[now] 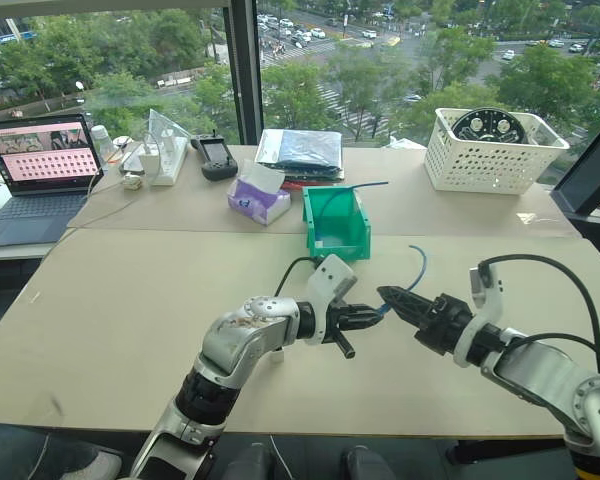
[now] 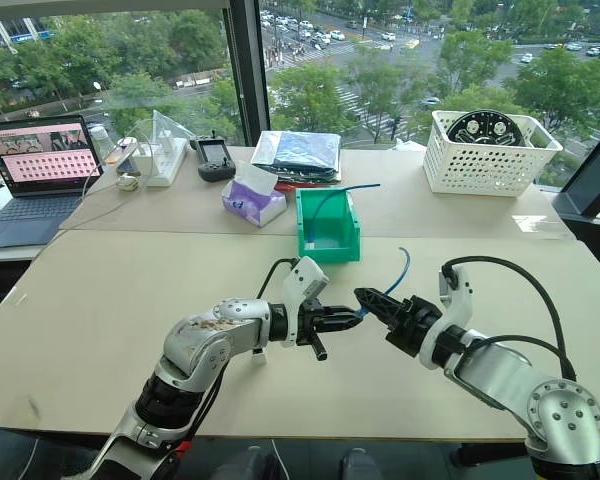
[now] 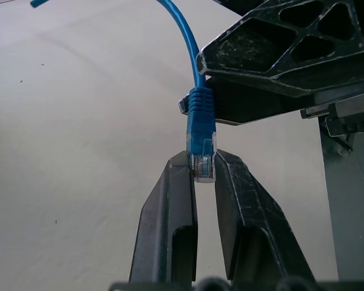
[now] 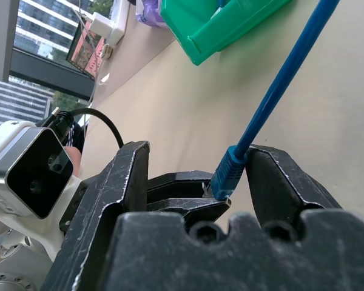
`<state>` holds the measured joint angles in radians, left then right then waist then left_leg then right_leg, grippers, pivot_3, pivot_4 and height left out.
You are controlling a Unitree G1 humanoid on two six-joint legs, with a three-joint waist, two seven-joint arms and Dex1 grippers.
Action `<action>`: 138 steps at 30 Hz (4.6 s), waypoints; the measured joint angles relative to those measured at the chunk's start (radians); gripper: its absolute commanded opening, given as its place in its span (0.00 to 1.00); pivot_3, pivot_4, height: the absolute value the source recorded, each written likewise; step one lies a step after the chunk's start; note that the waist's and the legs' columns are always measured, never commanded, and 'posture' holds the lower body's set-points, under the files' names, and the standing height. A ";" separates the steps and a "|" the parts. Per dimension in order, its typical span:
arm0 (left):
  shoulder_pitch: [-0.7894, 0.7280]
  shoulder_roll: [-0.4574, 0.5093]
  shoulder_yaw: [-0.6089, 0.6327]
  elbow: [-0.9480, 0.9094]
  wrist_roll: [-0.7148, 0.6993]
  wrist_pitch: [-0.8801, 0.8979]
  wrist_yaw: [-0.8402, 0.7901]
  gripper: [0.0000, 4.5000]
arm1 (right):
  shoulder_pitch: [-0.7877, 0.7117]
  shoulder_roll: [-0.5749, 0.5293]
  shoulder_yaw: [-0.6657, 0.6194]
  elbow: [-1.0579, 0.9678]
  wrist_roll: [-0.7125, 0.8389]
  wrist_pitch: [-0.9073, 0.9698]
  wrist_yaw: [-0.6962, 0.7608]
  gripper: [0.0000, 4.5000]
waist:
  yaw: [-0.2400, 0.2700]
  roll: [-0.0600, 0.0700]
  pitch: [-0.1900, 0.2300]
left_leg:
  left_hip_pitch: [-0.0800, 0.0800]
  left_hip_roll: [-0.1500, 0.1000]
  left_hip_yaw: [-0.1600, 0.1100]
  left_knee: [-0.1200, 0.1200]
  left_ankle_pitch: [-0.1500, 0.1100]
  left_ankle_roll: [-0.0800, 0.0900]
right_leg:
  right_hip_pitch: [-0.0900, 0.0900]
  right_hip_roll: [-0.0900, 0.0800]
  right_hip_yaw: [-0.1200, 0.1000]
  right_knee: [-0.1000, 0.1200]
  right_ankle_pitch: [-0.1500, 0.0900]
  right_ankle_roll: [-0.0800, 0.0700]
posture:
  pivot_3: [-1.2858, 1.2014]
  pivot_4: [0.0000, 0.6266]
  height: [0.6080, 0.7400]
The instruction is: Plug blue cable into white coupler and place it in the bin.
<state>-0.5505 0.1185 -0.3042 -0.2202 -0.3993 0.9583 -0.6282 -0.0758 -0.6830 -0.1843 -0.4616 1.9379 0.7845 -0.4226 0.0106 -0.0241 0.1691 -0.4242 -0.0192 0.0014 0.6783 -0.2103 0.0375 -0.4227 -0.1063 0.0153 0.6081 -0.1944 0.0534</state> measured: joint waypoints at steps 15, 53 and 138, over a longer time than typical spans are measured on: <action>0.000 0.000 0.008 -0.002 -0.013 0.000 0.001 0.12 | 0.003 -0.003 0.011 0.030 -0.002 -0.021 -0.005 0.00 | 0.000 0.000 0.000 | 0.000 0.000 0.000 0.000 0.000 0.000 | 0.000 0.000 0.000 0.000 0.000 0.000 | 0.52 0.24 1.00; 0.704 0.254 0.652 -0.499 -0.031 -0.310 0.233 0.99 | -0.621 -0.033 0.125 0.590 -0.463 0.383 0.670 0.00 | -0.008 -0.002 0.001 | 0.000 0.001 0.002 -0.004 -0.002 0.001 | -0.001 -0.002 0.000 -0.006 0.005 -0.009 | 0.52 0.24 1.00; -0.104 0.289 -0.017 0.834 0.122 -1.189 -0.799 0.16 | -0.134 -0.071 -0.182 0.051 -0.184 0.196 0.212 0.00 | -0.002 -0.002 0.001 | -0.006 0.000 0.003 -0.001 -0.003 0.005 | -0.001 -0.002 -0.001 -0.013 0.012 0.000 | 0.52 0.24 1.00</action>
<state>-0.6548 0.4072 -0.3216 0.6142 -0.2776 -0.2309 -1.4274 -0.2098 -0.7537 -0.3665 -0.4109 1.7540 0.9810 -0.2104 0.0084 -0.0264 0.1703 -0.4301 -0.0189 0.0046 0.6769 -0.2138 0.0430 -0.4241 -0.1083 0.0143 0.5952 -0.1828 0.0533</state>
